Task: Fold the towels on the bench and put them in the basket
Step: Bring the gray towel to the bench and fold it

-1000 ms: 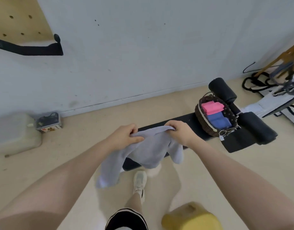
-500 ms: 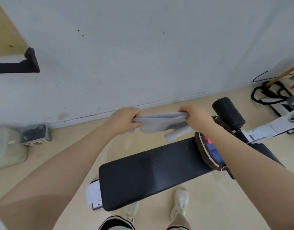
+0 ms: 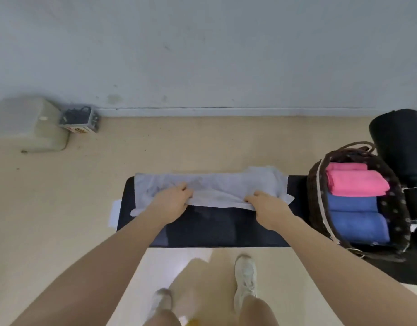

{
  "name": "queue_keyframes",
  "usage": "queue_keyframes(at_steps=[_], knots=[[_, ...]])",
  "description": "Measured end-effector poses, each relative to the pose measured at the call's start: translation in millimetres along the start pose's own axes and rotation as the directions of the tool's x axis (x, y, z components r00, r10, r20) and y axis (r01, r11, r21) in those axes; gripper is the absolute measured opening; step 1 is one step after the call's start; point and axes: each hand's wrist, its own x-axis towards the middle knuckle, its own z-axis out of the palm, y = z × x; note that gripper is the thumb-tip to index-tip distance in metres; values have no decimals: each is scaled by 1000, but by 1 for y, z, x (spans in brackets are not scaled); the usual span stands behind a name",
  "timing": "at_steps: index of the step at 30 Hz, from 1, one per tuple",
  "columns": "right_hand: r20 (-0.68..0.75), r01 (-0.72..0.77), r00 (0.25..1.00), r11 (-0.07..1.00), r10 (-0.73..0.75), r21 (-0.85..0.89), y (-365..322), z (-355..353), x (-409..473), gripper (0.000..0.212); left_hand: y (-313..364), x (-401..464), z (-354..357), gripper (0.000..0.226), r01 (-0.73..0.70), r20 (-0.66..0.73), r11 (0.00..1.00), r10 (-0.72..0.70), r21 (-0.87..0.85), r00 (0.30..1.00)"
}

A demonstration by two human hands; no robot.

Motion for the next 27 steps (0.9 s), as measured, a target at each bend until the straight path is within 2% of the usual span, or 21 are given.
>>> queue_keyframes(at_steps=[3,5,7,10,13,15,18,22,24,27], knots=[[11,61,998,998,-61,-7,13,61,18,56,-2,11,70,34,-26,83,999,24,25,996],[19,111,994,994,-111,7,21,99,34,49,-5,19,111,38,-64,90,998,66,-25,994],[-108,125,987,991,-120,38,25,128,50,34,-4,21,140,35,-100,56,987,108,-126,993],[-400,101,913,994,-77,38,27,154,68,22,-2,18,164,25,-98,-128,976,74,-194,989],[-511,145,852,989,-114,21,29,160,65,17,1,7,175,29,-62,-254,987,23,-148,967],[-511,173,847,985,-144,9,26,159,46,22,6,-8,180,26,-38,-308,983,-19,-177,951],[-431,170,883,982,-187,-78,24,161,11,19,19,-34,190,21,19,-329,978,-88,-206,940],[-345,147,912,962,-222,-231,23,173,-11,13,40,-54,207,21,115,-285,990,-133,-78,949],[-297,139,931,960,-210,-243,24,181,-17,14,47,-61,216,25,139,-269,989,-147,-48,952],[-205,145,960,966,-190,-215,22,189,-18,11,46,-66,226,39,151,-170,987,-159,-56,973]])
